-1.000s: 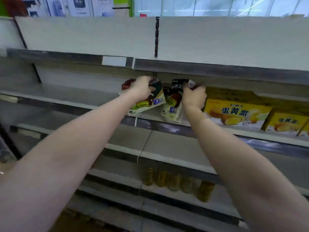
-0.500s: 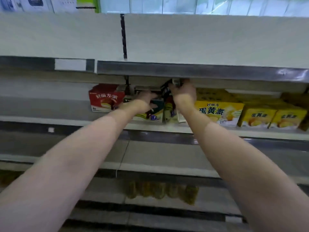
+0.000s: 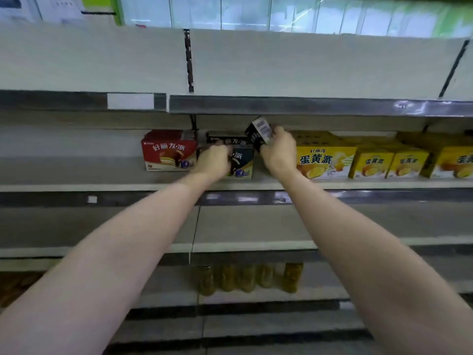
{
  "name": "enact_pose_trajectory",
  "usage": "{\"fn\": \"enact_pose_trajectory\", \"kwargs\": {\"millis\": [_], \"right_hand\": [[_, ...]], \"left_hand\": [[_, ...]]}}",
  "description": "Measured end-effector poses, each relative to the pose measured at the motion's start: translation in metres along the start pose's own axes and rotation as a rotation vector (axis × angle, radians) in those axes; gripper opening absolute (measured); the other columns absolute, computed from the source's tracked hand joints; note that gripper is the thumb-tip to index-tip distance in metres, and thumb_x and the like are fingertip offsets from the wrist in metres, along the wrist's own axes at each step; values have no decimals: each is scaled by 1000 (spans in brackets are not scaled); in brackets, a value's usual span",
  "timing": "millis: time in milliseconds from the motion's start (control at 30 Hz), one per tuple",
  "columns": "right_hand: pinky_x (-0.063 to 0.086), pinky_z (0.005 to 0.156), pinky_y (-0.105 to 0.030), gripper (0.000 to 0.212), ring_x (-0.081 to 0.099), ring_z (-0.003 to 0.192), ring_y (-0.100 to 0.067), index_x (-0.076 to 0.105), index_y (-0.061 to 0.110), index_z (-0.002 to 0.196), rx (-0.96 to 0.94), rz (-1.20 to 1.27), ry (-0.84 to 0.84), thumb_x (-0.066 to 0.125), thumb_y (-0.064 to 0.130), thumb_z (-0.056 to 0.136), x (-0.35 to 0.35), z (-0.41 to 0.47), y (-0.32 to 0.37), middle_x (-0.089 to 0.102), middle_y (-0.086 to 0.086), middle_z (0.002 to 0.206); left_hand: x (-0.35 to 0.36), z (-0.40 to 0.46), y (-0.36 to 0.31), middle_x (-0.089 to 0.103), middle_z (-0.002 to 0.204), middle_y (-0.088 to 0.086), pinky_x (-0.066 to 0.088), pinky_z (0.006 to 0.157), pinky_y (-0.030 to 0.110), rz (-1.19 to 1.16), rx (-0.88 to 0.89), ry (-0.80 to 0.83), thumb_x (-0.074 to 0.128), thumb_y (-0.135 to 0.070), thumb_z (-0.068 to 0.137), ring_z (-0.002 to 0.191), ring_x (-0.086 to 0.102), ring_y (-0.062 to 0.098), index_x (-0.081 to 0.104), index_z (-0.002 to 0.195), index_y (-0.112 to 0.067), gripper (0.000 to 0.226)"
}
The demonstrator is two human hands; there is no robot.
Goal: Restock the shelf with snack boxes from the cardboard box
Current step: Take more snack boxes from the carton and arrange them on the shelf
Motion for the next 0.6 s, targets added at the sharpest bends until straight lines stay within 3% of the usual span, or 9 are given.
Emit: {"fn": "enact_pose_trajectory", "kwargs": {"millis": [100, 200, 300, 400, 467, 600], "right_hand": [[57, 86, -44, 47, 64, 99, -22, 59, 14, 123, 54, 102, -24, 66, 18, 78, -5, -22, 9, 68, -1, 109], [55, 87, -40, 44, 64, 97, -22, 58, 11, 125, 163, 286, -86, 64, 16, 81, -13, -44, 23, 66, 2, 102], [54, 92, -41, 50, 63, 97, -19, 57, 13, 126, 273, 430, -82, 64, 15, 77, -11, -60, 37, 65, 3, 103], [55, 88, -38, 61, 65, 101, -23, 53, 16, 132, 397, 563, -35, 61, 17, 72, -2, -75, 42, 65, -5, 117], [57, 84, -39, 51, 65, 100, -26, 55, 16, 125, 418, 564, 5, 59, 9, 74, 3, -85, 47, 65, -7, 113], [53, 95, -43, 45, 61, 104, -28, 54, 13, 120, 399, 319, 47, 64, 18, 76, 9, -91, 47, 64, -7, 112]], "left_hand": [[-5, -11, 7, 65, 122, 9, 51, 91, 36, -180, -41, 25, 69, -16, 90, 111, 63, 27, 64, 122, -14, 32], [-17, -20, 11, 64, 114, 1, 47, 85, 29, -521, -133, 149, 78, -27, 84, 105, 61, 19, 61, 123, -12, 46], [-30, -33, 11, 61, 122, 0, 49, 85, 32, -784, -134, 342, 80, -33, 81, 108, 58, 17, 50, 137, -16, 66], [-38, -46, 15, 65, 127, 8, 52, 95, 44, -1041, -172, 366, 79, -20, 83, 114, 63, 24, 54, 135, -13, 58], [-43, -55, 20, 68, 120, 11, 53, 96, 45, -1142, -211, 324, 78, -11, 83, 111, 65, 27, 57, 130, -9, 52], [-58, -73, 34, 69, 116, 13, 59, 73, 32, -1095, -248, 290, 78, -4, 81, 93, 70, 23, 58, 128, -2, 52]]}}
Point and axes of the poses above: each hand's wrist, its own z-axis towards the middle knuckle, its own x-axis out of the palm, y = z × x, the point moved 2 cm from there along z, towards the middle knuckle
